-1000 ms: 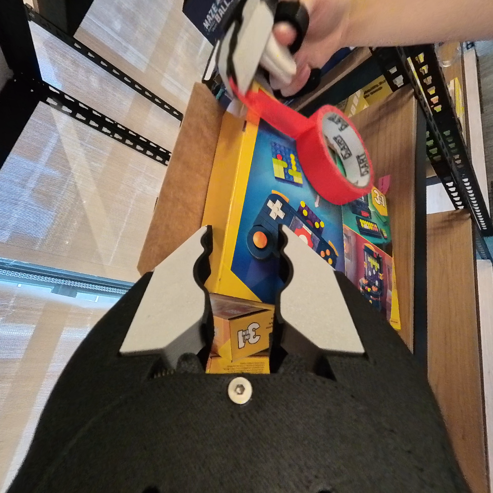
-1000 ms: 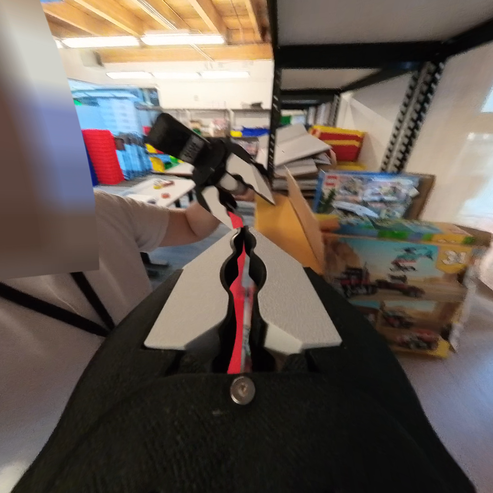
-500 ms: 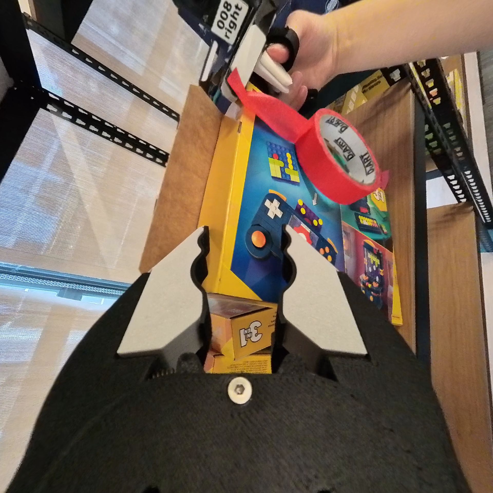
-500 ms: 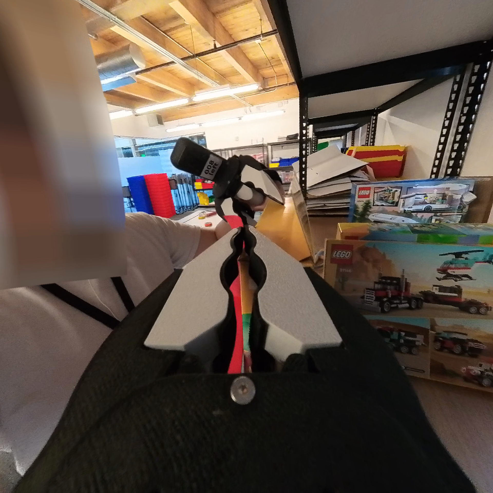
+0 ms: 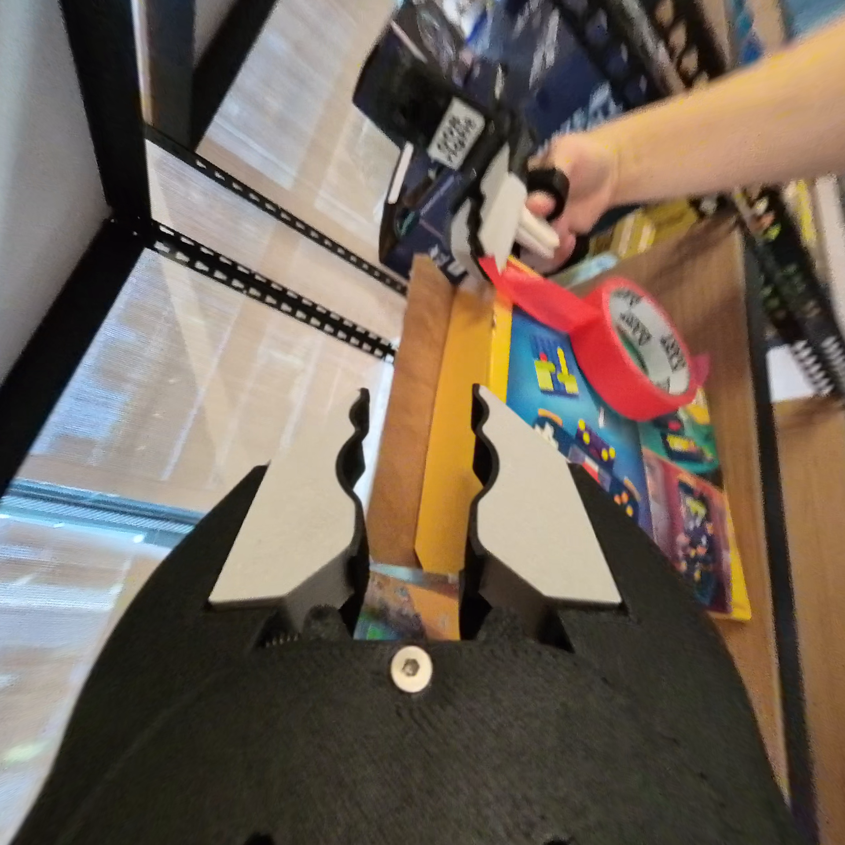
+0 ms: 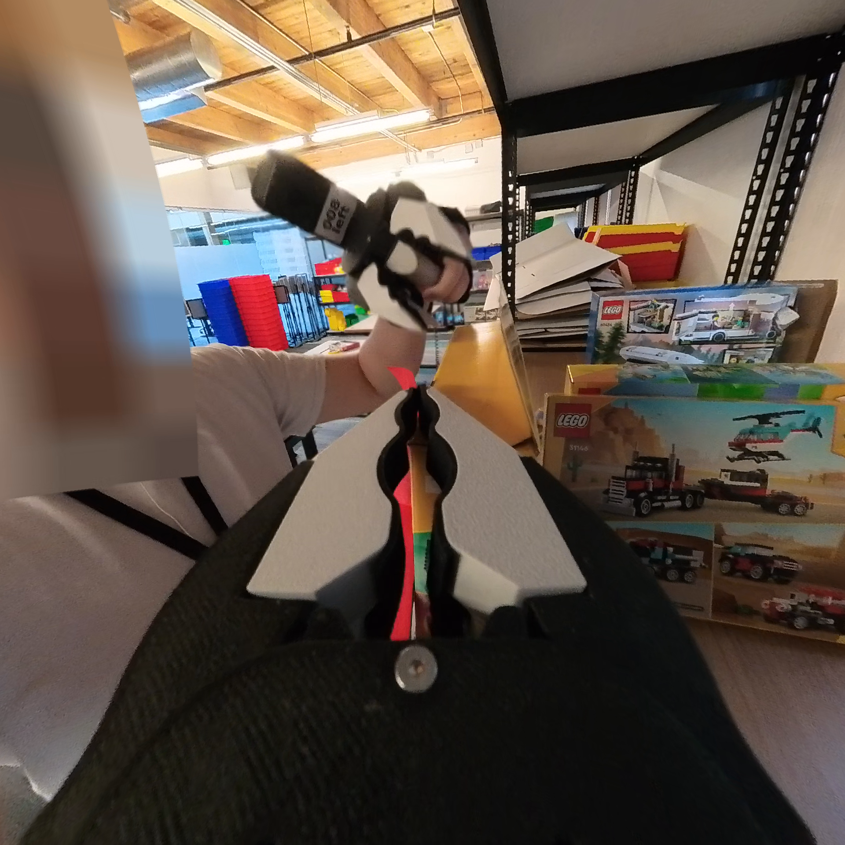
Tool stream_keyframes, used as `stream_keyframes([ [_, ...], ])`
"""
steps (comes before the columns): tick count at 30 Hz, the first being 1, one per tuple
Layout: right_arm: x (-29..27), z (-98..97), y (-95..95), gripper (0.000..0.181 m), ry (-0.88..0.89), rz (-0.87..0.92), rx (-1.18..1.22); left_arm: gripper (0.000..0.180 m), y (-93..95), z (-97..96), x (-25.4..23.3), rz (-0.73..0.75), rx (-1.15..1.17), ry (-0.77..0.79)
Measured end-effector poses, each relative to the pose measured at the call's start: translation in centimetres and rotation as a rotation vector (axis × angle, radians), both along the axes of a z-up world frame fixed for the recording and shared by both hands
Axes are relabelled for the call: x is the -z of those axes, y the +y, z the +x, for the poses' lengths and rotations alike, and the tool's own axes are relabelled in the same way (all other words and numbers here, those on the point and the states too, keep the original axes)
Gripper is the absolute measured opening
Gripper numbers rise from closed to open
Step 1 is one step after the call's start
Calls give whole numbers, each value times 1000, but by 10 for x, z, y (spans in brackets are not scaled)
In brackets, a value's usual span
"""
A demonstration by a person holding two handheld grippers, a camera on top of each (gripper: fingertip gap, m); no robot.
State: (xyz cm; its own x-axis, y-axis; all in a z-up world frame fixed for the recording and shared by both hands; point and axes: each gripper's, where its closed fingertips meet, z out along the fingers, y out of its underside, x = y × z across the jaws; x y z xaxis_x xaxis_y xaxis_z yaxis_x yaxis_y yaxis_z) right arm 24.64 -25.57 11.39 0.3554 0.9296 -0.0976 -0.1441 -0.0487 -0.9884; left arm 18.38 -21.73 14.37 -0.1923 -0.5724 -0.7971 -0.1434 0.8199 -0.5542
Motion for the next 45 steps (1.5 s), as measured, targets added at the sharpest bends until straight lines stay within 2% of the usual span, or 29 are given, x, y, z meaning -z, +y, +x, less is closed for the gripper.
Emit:
stream_keyframes([
  [2,0,0,0,0,-9,0,3,55,1,6,-8,-76,17,42],
  [3,0,0,0,0,-9,-1,4,61,8,12,-9,-68,-17,70],
  [7,0,0,1,0,-5,0,2,62,38,33,11,8,-121,199],
  [11,0,0,1,0,-4,6,7,20,39,36,27,69,-111,212],
  [14,0,1,2,0,3,3,-2,5,30,31,32,183,-102,181],
  [17,1,-1,1,0,-9,3,-14,0,19,24,35,166,-78,202],
  [24,2,-3,2,0,-21,2,-5,11,13,16,34,-112,-6,363],
  [33,2,-3,1,0,-24,4,-1,30,3,3,34,-244,46,539],
  [35,2,-2,4,0,-27,1,15,73,-8,-8,40,-317,86,666],
  [36,2,-1,6,0,-27,-3,25,77,-9,-8,40,-343,74,688],
  [39,2,0,8,0,-23,-3,25,79,-3,-3,50,-251,-4,650],
  [42,1,-1,6,0,-16,10,20,68,5,1,59,24,-92,499],
  [43,1,-1,6,0,-14,14,18,58,8,5,58,89,-136,428],
  [45,1,-1,6,0,-16,14,22,60,6,7,61,111,-188,346],
])
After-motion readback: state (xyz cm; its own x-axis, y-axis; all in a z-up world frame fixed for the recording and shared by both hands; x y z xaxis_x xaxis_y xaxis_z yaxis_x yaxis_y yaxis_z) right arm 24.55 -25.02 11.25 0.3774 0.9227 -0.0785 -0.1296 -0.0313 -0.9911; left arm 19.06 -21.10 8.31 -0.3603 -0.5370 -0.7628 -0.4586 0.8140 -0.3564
